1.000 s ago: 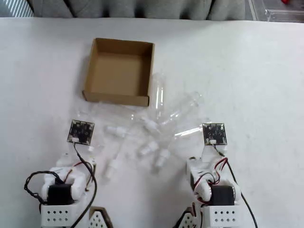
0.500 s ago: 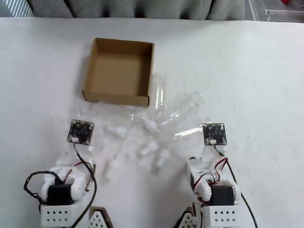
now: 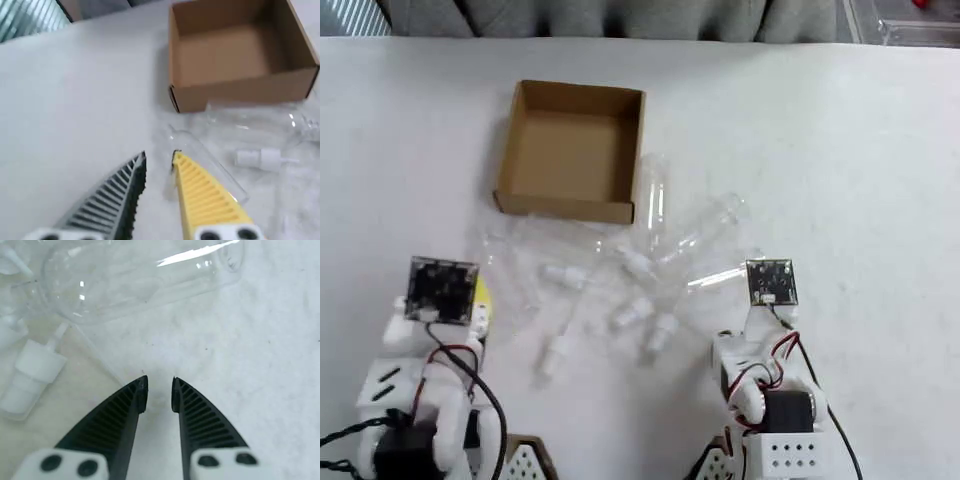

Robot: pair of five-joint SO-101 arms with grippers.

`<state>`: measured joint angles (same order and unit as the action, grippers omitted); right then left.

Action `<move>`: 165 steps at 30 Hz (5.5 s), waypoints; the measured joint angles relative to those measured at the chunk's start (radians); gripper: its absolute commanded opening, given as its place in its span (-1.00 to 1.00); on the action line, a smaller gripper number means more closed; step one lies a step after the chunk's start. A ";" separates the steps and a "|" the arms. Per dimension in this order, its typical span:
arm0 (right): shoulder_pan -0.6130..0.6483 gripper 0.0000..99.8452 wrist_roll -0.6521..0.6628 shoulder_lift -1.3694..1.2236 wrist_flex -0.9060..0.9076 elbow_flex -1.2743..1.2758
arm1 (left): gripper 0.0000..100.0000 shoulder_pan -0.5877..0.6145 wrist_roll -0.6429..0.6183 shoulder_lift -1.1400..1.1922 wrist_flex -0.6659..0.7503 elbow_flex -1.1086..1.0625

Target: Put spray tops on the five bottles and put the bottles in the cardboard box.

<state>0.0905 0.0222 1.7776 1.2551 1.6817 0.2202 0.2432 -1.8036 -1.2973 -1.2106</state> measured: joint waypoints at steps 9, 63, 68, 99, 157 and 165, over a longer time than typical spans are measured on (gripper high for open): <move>0.000 -0.89 0.000 0.000 0.000 0.000 | -0.86 0.066 0.002 0.477 -0.009 0.285; 0.000 -0.89 0.000 0.000 0.000 0.000 | -0.86 0.018 -0.683 1.933 0.161 0.744; 0.000 -0.89 0.000 0.000 0.000 0.000 | -0.86 0.018 -0.664 1.921 0.160 0.744; 0.259 -0.89 -0.002 0.002 0.000 0.000 | -0.85 0.147 -0.433 1.640 0.005 0.744; 0.827 -0.60 0.937 -0.885 -0.178 -0.612 | -0.86 0.416 -0.425 1.493 0.094 0.738; 0.988 -0.59 0.936 -1.232 -0.244 -0.802 | -0.86 0.496 -0.425 1.680 0.094 0.858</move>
<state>1.0787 0.9582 0.5455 1.0111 0.8792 0.7158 -0.1818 -0.1235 -1.2037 -0.3529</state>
